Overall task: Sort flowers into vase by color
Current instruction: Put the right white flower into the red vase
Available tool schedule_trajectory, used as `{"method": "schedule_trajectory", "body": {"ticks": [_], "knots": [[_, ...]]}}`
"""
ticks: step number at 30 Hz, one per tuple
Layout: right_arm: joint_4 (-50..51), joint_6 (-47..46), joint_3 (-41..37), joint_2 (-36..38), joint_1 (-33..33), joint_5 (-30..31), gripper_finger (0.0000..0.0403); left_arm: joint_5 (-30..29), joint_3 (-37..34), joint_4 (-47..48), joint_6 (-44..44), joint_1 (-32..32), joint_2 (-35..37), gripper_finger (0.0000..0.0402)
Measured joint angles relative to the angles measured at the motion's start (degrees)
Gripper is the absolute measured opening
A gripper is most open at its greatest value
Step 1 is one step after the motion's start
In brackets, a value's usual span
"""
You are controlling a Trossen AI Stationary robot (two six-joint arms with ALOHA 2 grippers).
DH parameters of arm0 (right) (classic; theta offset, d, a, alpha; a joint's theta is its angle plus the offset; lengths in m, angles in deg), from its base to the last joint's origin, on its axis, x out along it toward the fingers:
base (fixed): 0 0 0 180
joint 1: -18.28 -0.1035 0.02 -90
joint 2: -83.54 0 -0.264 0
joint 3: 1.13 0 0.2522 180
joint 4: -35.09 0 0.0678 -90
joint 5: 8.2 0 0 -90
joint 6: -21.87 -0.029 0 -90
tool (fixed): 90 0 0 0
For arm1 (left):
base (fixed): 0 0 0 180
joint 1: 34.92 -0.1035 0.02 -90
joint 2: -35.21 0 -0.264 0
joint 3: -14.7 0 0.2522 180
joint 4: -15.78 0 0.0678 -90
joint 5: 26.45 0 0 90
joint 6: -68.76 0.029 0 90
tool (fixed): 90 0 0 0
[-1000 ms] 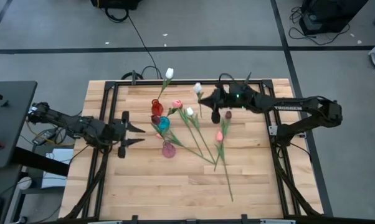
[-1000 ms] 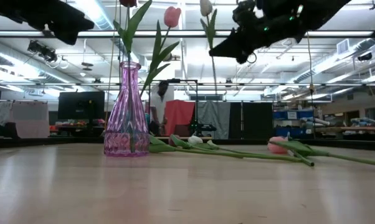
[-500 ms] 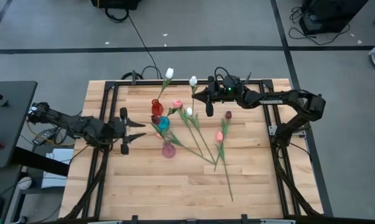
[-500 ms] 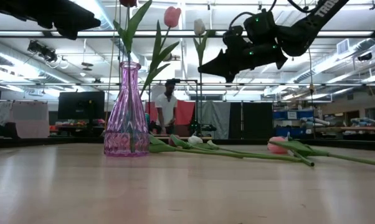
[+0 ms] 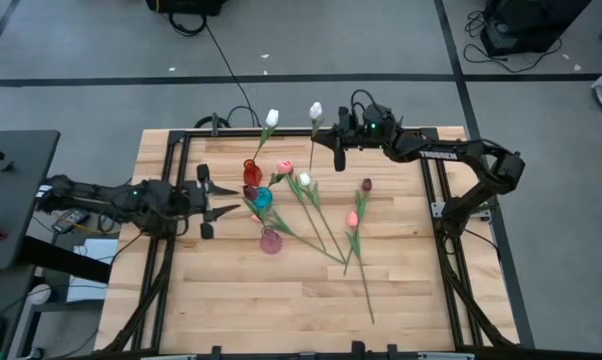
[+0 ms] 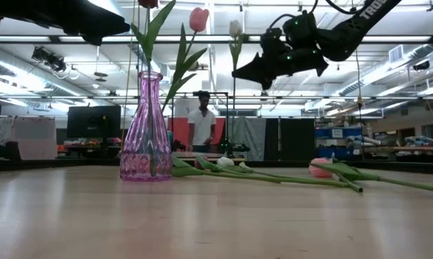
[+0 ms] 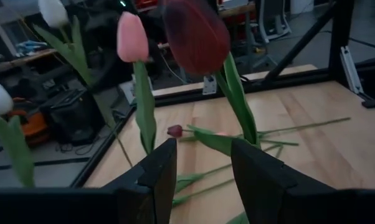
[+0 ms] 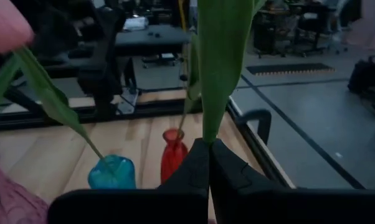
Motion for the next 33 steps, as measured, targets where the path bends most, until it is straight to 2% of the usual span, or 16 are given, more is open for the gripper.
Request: {"method": "schedule_trajectory", "body": {"ticks": [5,11,17,25,33], "knots": [[1.9,2.4,2.7,0.0,0.9,-1.7,0.0007,3.7,-0.1,-2.2,-0.1,-2.0,-3.4,0.0156],[1.9,3.0,2.9,0.0,1.1,-1.6,0.0006,3.6,-6.6,-11.6,-0.4,-2.2,-4.2,0.0156],[0.7,2.9,3.7,-0.1,0.9,-1.6,0.0005,-0.4,-6.3,-6.6,0.0,-2.2,0.7,0.0156],[2.3,5.0,10.6,-0.1,1.2,-1.6,0.0005,-3.7,-4.8,-2.9,4.7,-2.2,9.9,0.0156],[2.9,3.7,14.5,-2.3,-0.1,-3.4,0.0005,-5.7,-4.8,1.9,2.7,-2.2,10.8,0.0156]]}}
